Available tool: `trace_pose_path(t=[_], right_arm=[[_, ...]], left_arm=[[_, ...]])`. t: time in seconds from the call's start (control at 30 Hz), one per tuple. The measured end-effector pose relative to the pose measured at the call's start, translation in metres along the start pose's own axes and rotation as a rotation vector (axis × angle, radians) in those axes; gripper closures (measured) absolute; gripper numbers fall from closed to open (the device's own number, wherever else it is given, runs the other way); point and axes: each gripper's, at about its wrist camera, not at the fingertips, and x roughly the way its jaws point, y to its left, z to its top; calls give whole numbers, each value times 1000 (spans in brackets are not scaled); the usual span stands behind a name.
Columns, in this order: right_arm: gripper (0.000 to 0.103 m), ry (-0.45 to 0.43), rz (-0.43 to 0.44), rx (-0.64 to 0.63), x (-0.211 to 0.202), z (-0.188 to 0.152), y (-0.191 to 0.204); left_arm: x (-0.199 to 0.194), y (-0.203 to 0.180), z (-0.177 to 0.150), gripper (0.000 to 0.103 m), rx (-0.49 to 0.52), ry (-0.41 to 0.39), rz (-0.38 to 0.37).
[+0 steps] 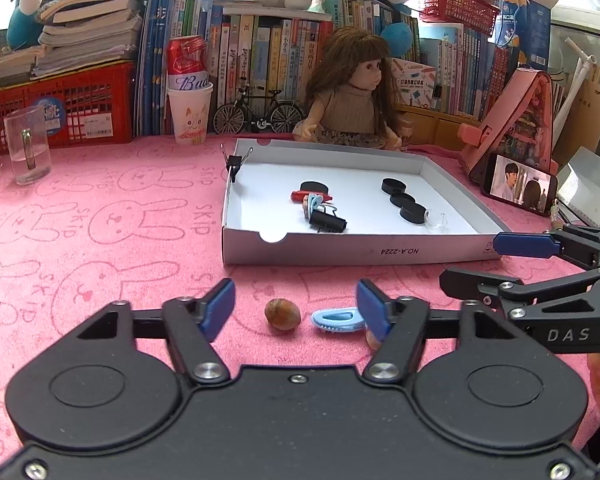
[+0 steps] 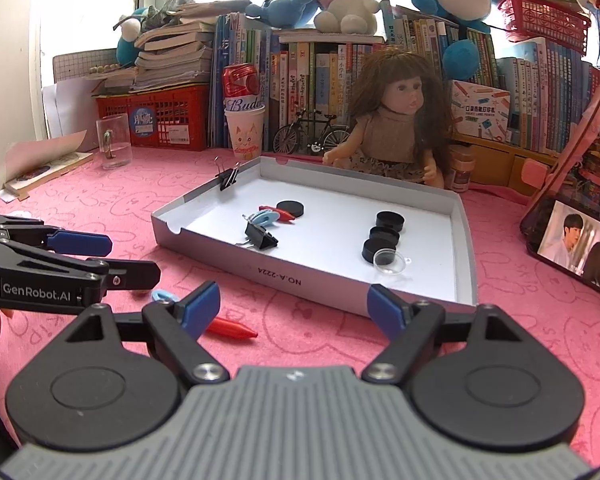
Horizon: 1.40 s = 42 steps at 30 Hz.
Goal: Organize rigid objects
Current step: 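Grasp the brown acorn with the left tool while the right tool approaches the red crayon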
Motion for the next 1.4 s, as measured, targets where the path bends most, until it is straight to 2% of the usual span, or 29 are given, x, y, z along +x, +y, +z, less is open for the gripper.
trace_pose_path(t=[0.13,0.47,0.7,0.83,1.0,1.17,1.4], right_arm=[[15,10,3,-25,2,-4,5],[16,64,38,-66,15,-10,22],[21,92,7,-54,25,-11,31],[22,101,3,-45,27,-10,33],[25,113,-8,-37,31,-10,37],[30,109,-23,-7,34,-11,40],[39,97,-39,1,32,-13,45]], left_arm=[[0,2,-3,54,-5,17,-7],[8,7,-5,61,-16,36,20],[17,8,-7,65,-7,50,23],[21,8,-7,71,-3,55,20],[24,9,-7,72,-3,60,29],[26,10,-6,73,0,57,22],[25,7,-8,82,14,54,6]])
